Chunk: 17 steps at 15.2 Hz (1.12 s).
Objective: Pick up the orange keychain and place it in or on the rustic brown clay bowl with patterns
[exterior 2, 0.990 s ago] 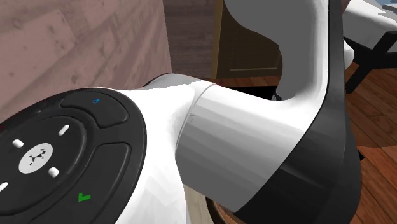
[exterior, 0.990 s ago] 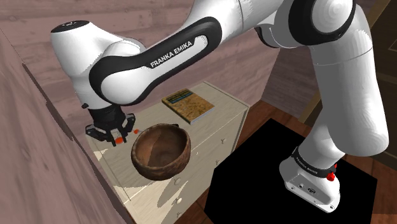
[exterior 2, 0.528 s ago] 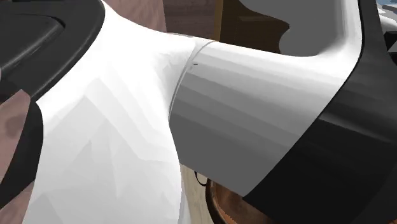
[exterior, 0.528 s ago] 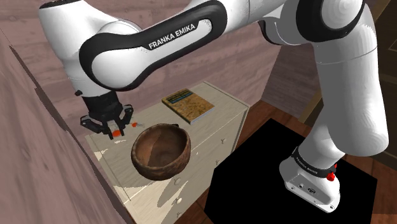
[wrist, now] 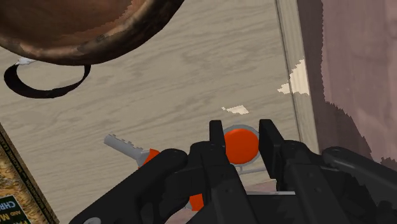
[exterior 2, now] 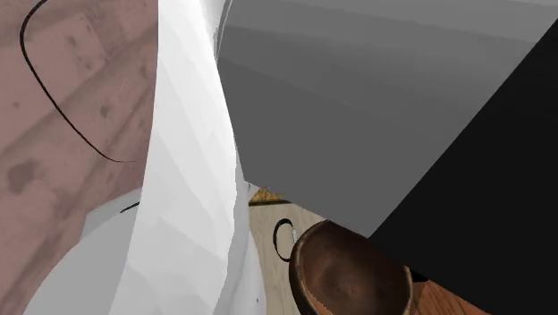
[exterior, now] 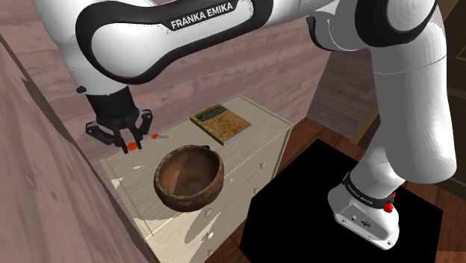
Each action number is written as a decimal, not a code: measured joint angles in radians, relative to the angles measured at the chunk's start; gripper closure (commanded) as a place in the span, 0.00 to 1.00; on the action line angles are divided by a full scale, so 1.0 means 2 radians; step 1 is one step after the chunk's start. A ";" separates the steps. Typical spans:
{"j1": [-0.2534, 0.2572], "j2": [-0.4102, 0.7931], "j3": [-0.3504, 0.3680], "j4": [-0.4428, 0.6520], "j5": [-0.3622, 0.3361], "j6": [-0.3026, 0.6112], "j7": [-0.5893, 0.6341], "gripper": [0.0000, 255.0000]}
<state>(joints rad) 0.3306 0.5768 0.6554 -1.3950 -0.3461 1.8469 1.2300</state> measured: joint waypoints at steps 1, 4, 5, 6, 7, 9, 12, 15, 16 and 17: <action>0.000 0.000 0.000 0.005 0.001 -0.005 -0.001 1.00; 0.003 -0.004 0.002 0.024 0.003 -0.026 -0.004 1.00; 0.004 -0.005 0.003 0.030 0.004 -0.032 -0.005 1.00; 0.006 -0.005 0.003 0.036 0.005 -0.039 -0.005 1.00; 0.006 -0.006 0.004 0.040 0.006 -0.044 -0.005 1.00; 0.007 -0.008 0.004 0.052 0.007 -0.056 -0.008 1.00; 0.011 -0.009 0.005 0.070 0.008 -0.075 -0.009 1.00; 0.017 -0.008 0.005 0.093 0.008 -0.096 -0.011 1.00; 0.012 -0.018 0.008 0.081 0.013 -0.093 -0.009 1.00; 0.005 -0.031 0.012 0.061 0.019 -0.086 -0.008 1.00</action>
<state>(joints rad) 0.3402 0.5138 0.6796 -1.2727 -0.3083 1.6742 1.2147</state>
